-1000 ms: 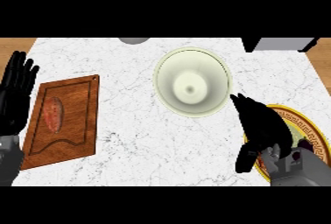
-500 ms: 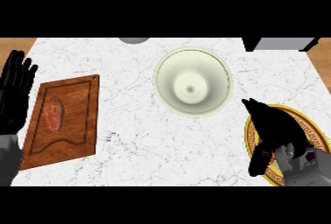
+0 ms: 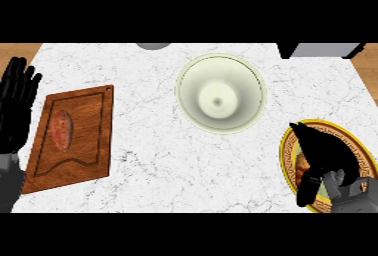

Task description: Pick the croissant from the plate and place it in the bowl

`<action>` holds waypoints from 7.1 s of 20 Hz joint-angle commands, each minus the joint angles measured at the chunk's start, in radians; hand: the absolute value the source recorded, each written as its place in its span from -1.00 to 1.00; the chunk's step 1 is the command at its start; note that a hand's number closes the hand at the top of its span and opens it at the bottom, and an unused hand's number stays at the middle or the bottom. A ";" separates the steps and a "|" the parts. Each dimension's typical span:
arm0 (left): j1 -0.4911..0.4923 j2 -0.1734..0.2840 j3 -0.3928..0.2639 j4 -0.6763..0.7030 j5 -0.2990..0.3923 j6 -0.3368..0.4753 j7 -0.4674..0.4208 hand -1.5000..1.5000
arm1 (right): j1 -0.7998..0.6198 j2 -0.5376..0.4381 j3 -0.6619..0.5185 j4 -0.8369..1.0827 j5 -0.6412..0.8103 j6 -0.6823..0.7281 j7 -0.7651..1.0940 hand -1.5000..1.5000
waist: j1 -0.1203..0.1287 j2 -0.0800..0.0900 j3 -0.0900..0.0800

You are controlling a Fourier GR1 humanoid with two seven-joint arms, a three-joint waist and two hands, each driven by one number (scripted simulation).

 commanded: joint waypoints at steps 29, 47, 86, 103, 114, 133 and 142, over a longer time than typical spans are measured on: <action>0.006 -0.080 0.124 0.008 -0.075 -0.133 0.005 0.00 | 0.166 0.165 -0.202 0.281 0.394 0.006 -0.317 -1.00 | 0.004 0.001 0.001; -0.041 -0.140 0.107 -0.007 -0.162 -0.092 0.069 0.00 | 0.135 0.209 -0.209 0.453 0.606 -0.165 -0.526 1.00 | 0.006 0.002 0.001; -0.072 -0.170 0.084 0.006 -0.166 -0.114 0.047 0.00 | -0.771 -0.311 -0.586 1.194 0.115 0.131 -1.956 1.00 | 0.068 0.012 0.001; -0.080 -0.131 0.144 0.051 -0.152 -0.128 0.036 0.00 | -0.946 0.047 -0.389 1.139 0.127 0.153 -1.641 1.00 | 0.017 0.002 0.000; -0.042 -0.167 0.122 0.023 -0.176 -0.116 0.023 0.00 | -0.783 0.279 -0.303 1.055 0.248 -0.120 -1.477 1.00 | 0.013 0.003 0.000; -0.111 -0.160 0.130 0.036 -0.165 -0.122 0.056 0.00 | -0.815 0.424 -0.634 1.359 0.021 -0.321 -1.532 -1.00 | 0.035 0.019 0.002; -0.054 -0.179 0.115 0.012 -0.175 -0.137 0.008 0.00 | -0.822 0.162 -0.803 1.504 -0.092 -0.228 -1.576 -1.00 | 0.056 0.030 0.003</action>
